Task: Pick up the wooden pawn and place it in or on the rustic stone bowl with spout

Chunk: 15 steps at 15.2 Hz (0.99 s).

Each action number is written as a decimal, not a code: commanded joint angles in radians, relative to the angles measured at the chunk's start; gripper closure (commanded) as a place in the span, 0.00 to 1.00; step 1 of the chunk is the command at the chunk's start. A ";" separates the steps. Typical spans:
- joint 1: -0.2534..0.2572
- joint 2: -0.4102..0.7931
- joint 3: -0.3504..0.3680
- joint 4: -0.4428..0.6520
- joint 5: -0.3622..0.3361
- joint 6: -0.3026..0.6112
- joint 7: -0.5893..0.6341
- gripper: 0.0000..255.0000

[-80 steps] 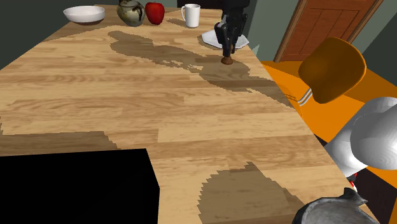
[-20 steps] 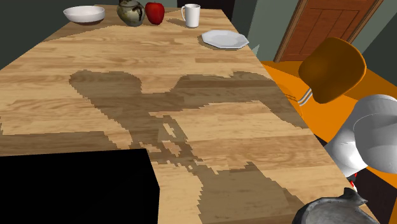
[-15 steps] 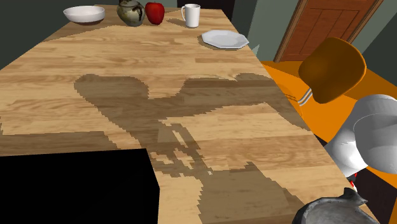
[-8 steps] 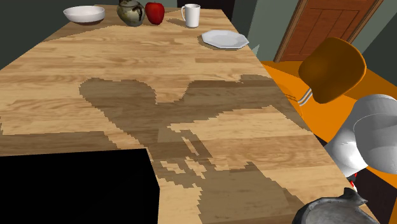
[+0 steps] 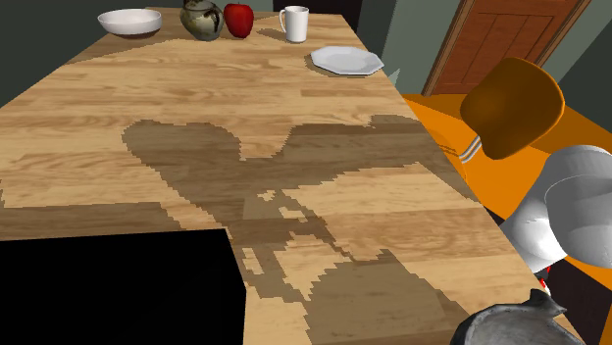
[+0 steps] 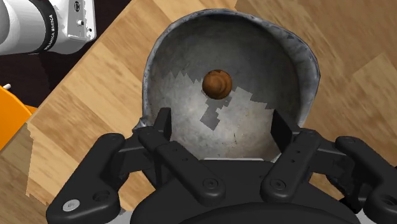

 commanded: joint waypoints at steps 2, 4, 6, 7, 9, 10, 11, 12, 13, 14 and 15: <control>0.000 0.000 0.000 0.000 0.000 0.000 0.000 0.00; -0.009 0.018 -0.003 0.043 -0.010 -0.026 0.008 0.00; -0.027 0.057 -0.006 0.133 -0.029 -0.079 0.026 0.00; -0.035 0.074 -0.005 0.170 -0.037 -0.100 0.034 0.00; -0.035 0.074 -0.005 0.170 -0.037 -0.100 0.034 0.00; -0.035 0.074 -0.005 0.170 -0.037 -0.100 0.034 0.00; -0.035 0.074 -0.005 0.170 -0.037 -0.100 0.034 0.00; -0.035 0.074 -0.005 0.170 -0.037 -0.100 0.034 0.00; -0.035 0.074 -0.005 0.170 -0.037 -0.100 0.034 0.00; -0.035 0.074 -0.005 0.170 -0.037 -0.100 0.034 0.00; -0.035 0.074 -0.005 0.170 -0.037 -0.100 0.034 0.00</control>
